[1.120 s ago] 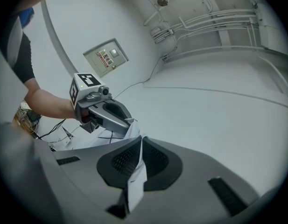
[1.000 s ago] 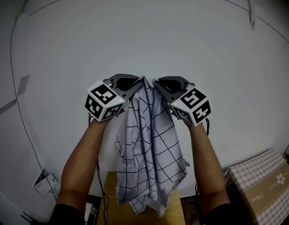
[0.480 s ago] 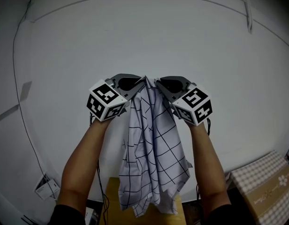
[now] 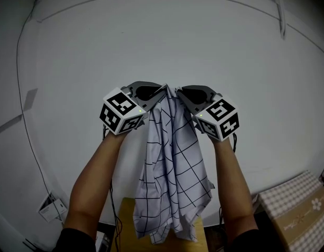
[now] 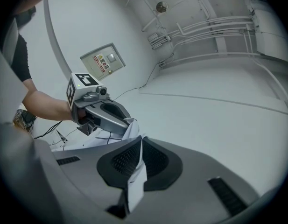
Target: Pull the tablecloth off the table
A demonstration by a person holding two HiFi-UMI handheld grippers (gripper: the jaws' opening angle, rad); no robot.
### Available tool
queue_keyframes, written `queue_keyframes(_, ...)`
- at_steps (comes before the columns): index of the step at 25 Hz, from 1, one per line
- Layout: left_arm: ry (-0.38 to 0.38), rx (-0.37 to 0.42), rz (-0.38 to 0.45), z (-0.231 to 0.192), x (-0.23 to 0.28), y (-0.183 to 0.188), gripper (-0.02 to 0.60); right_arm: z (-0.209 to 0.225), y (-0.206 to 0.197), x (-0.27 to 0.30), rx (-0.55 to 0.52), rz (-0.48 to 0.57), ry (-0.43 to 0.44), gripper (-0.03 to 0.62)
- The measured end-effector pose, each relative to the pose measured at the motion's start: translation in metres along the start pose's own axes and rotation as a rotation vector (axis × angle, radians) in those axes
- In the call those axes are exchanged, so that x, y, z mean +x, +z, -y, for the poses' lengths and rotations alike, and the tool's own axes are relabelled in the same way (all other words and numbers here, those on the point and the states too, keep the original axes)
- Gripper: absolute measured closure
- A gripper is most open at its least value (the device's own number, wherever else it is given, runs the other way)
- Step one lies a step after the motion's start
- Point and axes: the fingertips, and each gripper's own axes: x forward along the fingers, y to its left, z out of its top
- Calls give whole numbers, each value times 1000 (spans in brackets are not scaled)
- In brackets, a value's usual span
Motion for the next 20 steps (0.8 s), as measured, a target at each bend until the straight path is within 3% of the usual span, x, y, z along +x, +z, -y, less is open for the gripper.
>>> queue_keyframes(15,-20,-55,-31,-4,13,-21,568,8,-24,10,50,-39,23,571)
queue_keyframes(17,-25,-74,-31,4,14,-36,568,1,-40,11,56,-49,30,571)
queue_keyframes(20,-34,-112,-31,49,-1,-92,568,-44,-97,5,73,-72,40,571)
